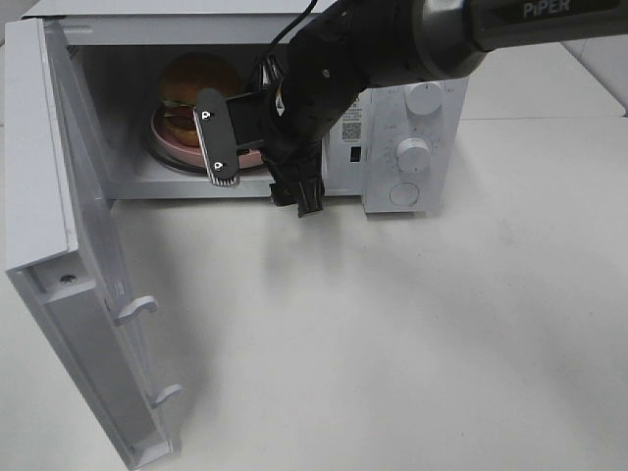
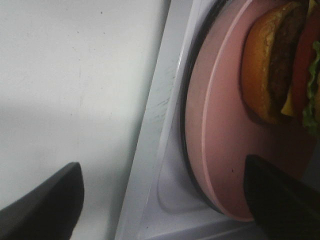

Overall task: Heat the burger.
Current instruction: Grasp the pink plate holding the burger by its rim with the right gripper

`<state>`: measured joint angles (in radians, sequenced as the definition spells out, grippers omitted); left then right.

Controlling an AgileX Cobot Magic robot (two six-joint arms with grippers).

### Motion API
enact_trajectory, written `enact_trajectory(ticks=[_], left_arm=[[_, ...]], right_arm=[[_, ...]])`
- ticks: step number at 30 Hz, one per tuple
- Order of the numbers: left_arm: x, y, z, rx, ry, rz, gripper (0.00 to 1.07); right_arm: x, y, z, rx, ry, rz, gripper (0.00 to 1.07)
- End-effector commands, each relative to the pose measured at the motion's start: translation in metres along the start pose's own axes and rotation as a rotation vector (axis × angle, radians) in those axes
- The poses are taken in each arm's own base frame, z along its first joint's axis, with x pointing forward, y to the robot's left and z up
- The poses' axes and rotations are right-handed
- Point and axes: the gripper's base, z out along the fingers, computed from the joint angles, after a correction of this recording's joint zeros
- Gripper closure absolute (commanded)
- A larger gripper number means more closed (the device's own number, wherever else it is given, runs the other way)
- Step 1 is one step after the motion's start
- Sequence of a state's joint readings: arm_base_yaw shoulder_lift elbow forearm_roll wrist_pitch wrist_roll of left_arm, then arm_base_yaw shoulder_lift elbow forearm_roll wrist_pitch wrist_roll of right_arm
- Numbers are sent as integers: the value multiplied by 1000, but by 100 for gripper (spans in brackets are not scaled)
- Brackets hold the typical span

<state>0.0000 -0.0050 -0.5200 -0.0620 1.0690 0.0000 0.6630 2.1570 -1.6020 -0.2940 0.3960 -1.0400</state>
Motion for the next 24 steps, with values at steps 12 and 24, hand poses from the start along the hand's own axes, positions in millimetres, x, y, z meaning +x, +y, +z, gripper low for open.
enact_trajectory(ticks=[12, 24], left_arm=[[2, 0, -2, 1, -11, 0, 9], [2, 0, -2, 0, -11, 1, 9]], right_arm=[[-10, -13, 41, 6, 2, 32, 26], [-10, -17, 64, 9, -15, 83, 29]])
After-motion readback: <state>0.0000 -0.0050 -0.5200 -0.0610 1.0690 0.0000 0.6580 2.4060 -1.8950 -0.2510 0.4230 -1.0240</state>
